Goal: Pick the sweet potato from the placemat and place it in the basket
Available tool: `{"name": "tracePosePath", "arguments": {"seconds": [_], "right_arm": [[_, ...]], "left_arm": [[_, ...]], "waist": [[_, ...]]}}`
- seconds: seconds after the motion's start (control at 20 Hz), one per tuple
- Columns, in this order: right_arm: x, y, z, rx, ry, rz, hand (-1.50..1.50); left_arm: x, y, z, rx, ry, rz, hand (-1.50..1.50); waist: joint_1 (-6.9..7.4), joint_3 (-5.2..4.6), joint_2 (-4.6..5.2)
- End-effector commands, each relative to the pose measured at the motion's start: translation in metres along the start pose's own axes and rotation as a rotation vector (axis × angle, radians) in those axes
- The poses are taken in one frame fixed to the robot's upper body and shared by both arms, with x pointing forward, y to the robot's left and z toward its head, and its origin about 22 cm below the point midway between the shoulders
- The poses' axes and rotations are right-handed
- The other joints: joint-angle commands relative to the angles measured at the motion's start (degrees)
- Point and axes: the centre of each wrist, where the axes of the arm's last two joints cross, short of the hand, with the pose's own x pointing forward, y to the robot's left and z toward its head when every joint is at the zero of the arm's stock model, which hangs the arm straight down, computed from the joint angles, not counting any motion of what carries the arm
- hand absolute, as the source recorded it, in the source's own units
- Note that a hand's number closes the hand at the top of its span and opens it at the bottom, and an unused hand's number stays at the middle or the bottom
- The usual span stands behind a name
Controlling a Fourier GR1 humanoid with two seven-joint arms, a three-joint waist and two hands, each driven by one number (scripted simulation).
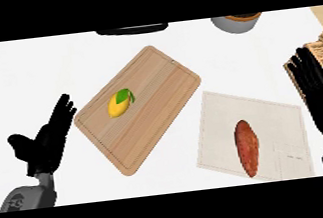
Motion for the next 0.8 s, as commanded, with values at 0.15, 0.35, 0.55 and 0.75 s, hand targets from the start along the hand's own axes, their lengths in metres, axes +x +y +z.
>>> {"name": "tracePosePath", "arguments": {"seconds": [0.15,0.35,0.55,0.75], "right_arm": [[0.03,0.011,-0.057,0.269,-0.224,-0.248,1.5],[0.069,0.037,-0.057,0.759,-0.441,-0.002,1.5],[0.044,0.097,-0.021,0.793,-0.613,0.056,-1.5],[0.062,0.132,0.024,0.692,-0.61,0.081,-1.5]], "left_arm": [[0.03,0.021,-0.017,0.056,-0.014,-0.089,0.0],[0.033,0.024,-0.02,0.023,0.02,-0.106,0.0],[0.042,0.039,-0.015,0.058,0.053,-0.102,0.0],[0.035,0.05,-0.028,0.082,0.071,-0.075,0.0]], "waist": [[1.26,2.11,-0.37],[2.48,2.04,-0.41],[-0.16,1.87,-1.07],[-2.32,1.7,-1.12]]}}
